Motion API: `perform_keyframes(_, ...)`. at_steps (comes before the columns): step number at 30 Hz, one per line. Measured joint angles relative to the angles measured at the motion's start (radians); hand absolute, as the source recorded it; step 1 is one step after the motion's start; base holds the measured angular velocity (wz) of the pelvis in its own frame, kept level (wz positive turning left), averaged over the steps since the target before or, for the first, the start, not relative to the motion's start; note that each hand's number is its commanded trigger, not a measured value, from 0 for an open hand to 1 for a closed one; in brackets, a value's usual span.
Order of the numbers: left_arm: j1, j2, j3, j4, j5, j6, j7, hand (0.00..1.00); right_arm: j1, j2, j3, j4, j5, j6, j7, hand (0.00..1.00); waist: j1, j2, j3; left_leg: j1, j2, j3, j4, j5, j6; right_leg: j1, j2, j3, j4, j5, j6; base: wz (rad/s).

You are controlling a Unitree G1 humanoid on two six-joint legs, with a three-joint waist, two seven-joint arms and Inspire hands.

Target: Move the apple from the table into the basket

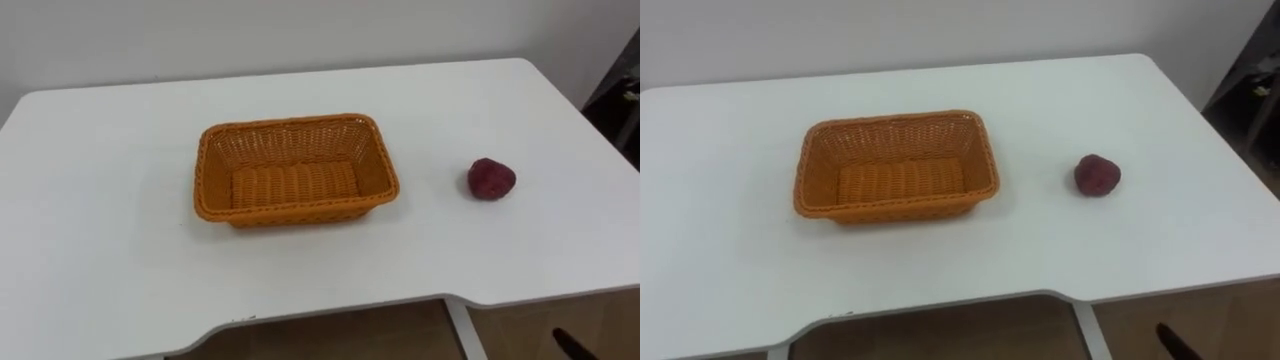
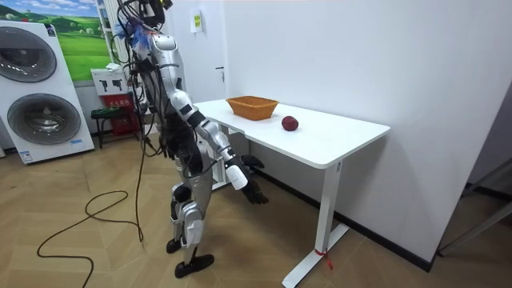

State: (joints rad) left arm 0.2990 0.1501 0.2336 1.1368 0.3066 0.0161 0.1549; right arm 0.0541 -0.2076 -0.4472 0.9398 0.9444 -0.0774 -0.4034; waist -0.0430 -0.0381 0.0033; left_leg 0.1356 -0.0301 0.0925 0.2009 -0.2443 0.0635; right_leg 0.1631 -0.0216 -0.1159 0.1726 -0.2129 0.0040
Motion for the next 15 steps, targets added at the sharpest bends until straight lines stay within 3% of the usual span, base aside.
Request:
perform_keyframes(3, -0.001, -0.001, 0.000, -0.001, 0.002, 0.000, 0.004, 0.00, 0.001, 0.002, -0.027, -0.118, 0.009, -0.007, -0.121, 0.00, -0.004, 0.004, 0.0000, 0.001, 0.000, 0.007, -0.001, 0.000, 0.000, 0.004, 0.001, 0.010, -0.001, 0.000, 0.000, -0.08)
perform_keyframes(5, -0.001, -0.001, -0.002, -0.008, 0.003, 0.000, 0.009, 0.00, 0.000, 0.002, -0.027, -0.210, -0.008, -0.037, -0.201, 0.00, -0.002, 0.004, 0.0009, 0.005, 0.001, 0.016, -0.002, 0.000, 0.000, 0.007, 0.001, 0.013, -0.001, 0.000, 0.000, -0.06)
perform_keyframes(9, 0.001, 0.000, -0.009, -0.018, 0.000, 0.001, 0.009, 0.00, 0.004, -0.001, -0.026, -0.356, -0.018, -0.058, -0.313, 0.00, -0.004, 0.004, 0.0012, -0.007, 0.002, 0.011, -0.002, 0.000, 0.000, -0.014, 0.001, 0.004, 0.005, 0.000, 0.000, 0.01)
perform_keyframes(15, 0.009, -0.003, -0.022, -0.017, 0.006, 0.001, 0.010, 0.00, 0.004, -0.001, -0.007, -0.522, -0.287, -0.098, -0.470, 0.00, 0.006, 0.013, -0.0043, -0.033, 0.002, 0.010, 0.001, 0.001, 0.001, -0.042, 0.001, 0.007, 0.018, 0.000, 0.000, 0.00)
